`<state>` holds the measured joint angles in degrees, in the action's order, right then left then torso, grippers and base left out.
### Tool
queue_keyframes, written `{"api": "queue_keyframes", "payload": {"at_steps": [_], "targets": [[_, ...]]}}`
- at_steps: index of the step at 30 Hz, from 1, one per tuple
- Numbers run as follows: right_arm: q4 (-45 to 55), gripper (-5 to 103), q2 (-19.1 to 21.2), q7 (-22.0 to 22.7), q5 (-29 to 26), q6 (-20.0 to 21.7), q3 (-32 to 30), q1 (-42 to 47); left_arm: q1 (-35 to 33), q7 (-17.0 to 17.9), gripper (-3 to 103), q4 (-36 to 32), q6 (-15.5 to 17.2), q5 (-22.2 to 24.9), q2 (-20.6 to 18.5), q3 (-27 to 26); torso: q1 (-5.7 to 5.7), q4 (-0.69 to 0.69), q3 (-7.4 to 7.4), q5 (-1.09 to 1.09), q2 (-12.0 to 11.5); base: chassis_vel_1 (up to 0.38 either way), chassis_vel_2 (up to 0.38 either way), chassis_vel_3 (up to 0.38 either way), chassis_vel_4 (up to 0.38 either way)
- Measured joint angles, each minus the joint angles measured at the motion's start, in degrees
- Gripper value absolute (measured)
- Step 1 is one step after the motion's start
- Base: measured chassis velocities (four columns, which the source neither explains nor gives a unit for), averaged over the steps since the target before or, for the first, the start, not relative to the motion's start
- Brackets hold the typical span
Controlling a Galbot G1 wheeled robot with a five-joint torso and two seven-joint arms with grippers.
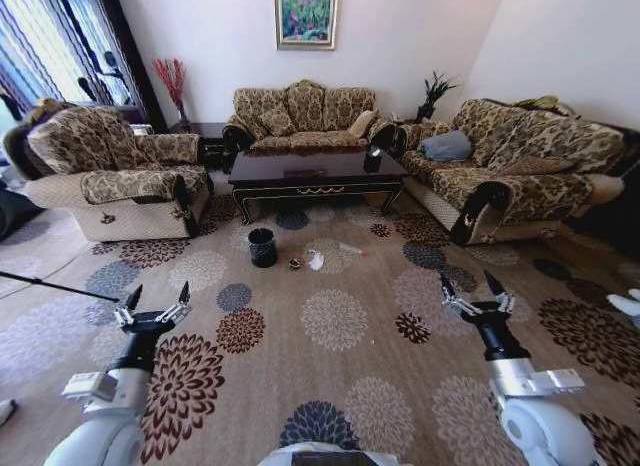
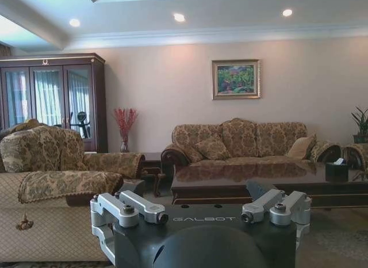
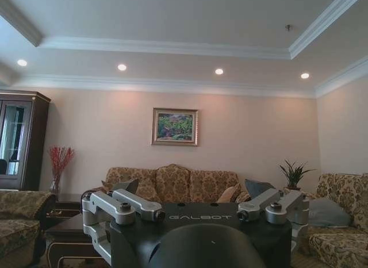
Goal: Move to the front of the table and pick up the trash from the floor, then place it into the trash bin.
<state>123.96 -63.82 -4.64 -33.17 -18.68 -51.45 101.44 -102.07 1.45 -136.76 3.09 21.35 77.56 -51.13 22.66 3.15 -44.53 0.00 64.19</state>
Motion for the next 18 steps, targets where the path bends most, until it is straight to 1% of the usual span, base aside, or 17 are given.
{"api": "queue_keyframes", "payload": {"at_steps": [2, 5, 7, 8, 10, 18], "targets": [[-0.1, 100, 0.0, -0.07, 0.01, -0.04, 0.05, 0.0, 0.04, 0.03, 100, 0.11, 0.0, -0.09, 0.04, 0.04, -0.13, 0.0, 0.17, 0.0, -0.3, 0.0, 0.0, 0.0, 0.0], [-0.63, 100, 0.22, -0.29, 0.03, -0.19, 0.24, -0.21, 0.38, 0.08, 100, 0.6, 0.0, -0.52, 0.32, 0.29, -0.72, 0.0, 0.91, 0.0, -1.62, 0.0, 0.0, 0.0, 0.0], [-0.79, 100, 0.24, -0.3, 0.03, -0.2, 0.32, -0.32, 0.45, 0.09, 100, 0.74, 0.0, -0.63, 0.38, 0.34, -0.85, 0.0, 1.08, 0.0, -1.91, 0.0, 0.0, 0.0, 0.0], [-1.11, 100, 0.29, -0.32, 0.05, -0.22, 0.48, -0.54, 0.61, 0.1, 100, 0.99, 0.0, -0.8, 0.48, 0.45, -1.13, 0.0, 1.43, 0.0, -2.55, 0.0, 0.0, 0.0, 0.0], [-1.25, 100, 0.3, -0.33, 0.09, -0.23, 0.59, -0.63, 0.71, 0.1, 100, 1.13, 0.0, -0.86, 0.5, 0.49, -1.25, 0.0, 1.6, 0.0, -2.85, 0.0, 0.0, 0.0, 0.0], [-2.51, 100, 0.91, -0.36, 0.15, -0.24, 1.14, -1.8, 1.35, 0.08, 100, 1.99, 0.0, -1.24, 0.55, 0.69, -2.45, 0.01, 3.13, 0.0, -5.57, 0.0, 0.0, 0.0, 0.0]]}}
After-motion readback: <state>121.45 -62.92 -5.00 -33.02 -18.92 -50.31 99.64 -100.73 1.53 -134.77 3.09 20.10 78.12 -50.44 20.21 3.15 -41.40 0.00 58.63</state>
